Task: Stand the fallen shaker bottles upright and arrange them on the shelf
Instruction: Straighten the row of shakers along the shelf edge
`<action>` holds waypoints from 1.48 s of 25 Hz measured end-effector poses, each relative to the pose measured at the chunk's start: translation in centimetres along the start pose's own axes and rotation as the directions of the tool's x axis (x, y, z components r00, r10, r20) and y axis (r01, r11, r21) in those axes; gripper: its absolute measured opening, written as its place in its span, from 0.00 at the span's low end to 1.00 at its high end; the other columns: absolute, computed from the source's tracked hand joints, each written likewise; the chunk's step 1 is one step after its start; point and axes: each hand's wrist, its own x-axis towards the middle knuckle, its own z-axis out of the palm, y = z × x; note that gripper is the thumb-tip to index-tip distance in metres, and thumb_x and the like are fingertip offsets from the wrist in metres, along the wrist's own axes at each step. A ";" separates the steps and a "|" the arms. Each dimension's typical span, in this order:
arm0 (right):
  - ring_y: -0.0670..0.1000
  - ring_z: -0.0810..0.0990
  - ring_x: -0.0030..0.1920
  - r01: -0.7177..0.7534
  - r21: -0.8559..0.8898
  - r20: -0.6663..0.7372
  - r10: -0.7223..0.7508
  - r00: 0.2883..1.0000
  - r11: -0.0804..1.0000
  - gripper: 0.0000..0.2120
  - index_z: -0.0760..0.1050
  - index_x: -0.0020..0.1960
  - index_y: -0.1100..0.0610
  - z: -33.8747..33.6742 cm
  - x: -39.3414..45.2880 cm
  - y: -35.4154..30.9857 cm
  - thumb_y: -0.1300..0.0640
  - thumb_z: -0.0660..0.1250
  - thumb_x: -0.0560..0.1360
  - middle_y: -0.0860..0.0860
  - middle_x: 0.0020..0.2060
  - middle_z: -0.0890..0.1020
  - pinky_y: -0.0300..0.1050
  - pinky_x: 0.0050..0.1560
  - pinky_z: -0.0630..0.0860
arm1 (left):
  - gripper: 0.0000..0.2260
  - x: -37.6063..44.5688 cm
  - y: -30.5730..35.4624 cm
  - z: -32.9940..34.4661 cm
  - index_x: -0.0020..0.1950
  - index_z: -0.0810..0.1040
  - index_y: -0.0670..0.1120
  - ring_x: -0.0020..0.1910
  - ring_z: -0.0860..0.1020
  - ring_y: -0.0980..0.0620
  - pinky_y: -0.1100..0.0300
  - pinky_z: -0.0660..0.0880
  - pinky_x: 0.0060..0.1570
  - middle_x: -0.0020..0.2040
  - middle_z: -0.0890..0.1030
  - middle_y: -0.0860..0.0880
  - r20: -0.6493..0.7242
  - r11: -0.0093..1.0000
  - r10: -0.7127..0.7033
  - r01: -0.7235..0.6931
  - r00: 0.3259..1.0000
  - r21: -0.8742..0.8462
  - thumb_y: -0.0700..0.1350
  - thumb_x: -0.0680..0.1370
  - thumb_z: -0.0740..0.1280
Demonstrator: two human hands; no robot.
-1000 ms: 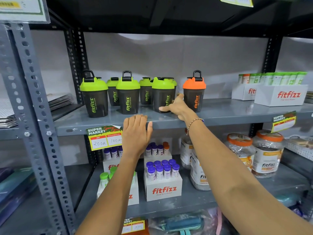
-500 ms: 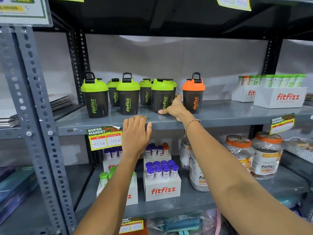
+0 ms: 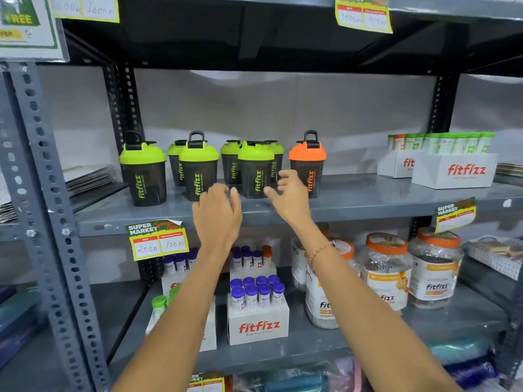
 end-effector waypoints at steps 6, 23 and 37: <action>0.52 0.76 0.55 -0.067 0.131 -0.314 0.106 0.944 0.989 0.20 0.71 0.62 0.63 -8.3 3.8 3.7 0.57 0.70 0.74 0.57 0.58 0.76 0.48 0.62 0.73 | 0.47 5.2 3.4 2.7 0.78 0.41 0.39 0.77 0.52 0.46 0.53 0.53 0.75 0.78 0.50 0.42 0.467 0.919 -0.019 0.200 0.884 -0.341 0.49 0.74 0.73; 0.54 0.74 0.65 -0.200 0.040 0.508 0.153 0.847 0.979 0.28 0.66 0.67 0.59 -9.7 8.0 6.3 0.68 0.72 0.71 0.55 0.65 0.76 0.48 0.62 0.72 | 0.27 7.9 2.2 5.5 0.64 0.75 0.41 0.59 0.76 0.44 0.51 0.72 0.61 0.60 0.80 0.44 0.575 0.916 -0.280 0.393 0.769 -0.081 0.51 0.70 0.77; 0.47 0.77 0.43 -0.209 -0.036 0.412 0.205 0.888 0.977 0.18 0.71 0.59 0.62 -12.8 9.4 8.9 0.66 0.72 0.71 0.54 0.50 0.80 0.45 0.49 0.75 | 0.27 7.1 5.4 7.5 0.58 0.78 0.42 0.57 0.77 0.43 0.48 0.74 0.60 0.56 0.82 0.44 0.564 0.955 -0.252 0.296 0.786 0.013 0.58 0.67 0.76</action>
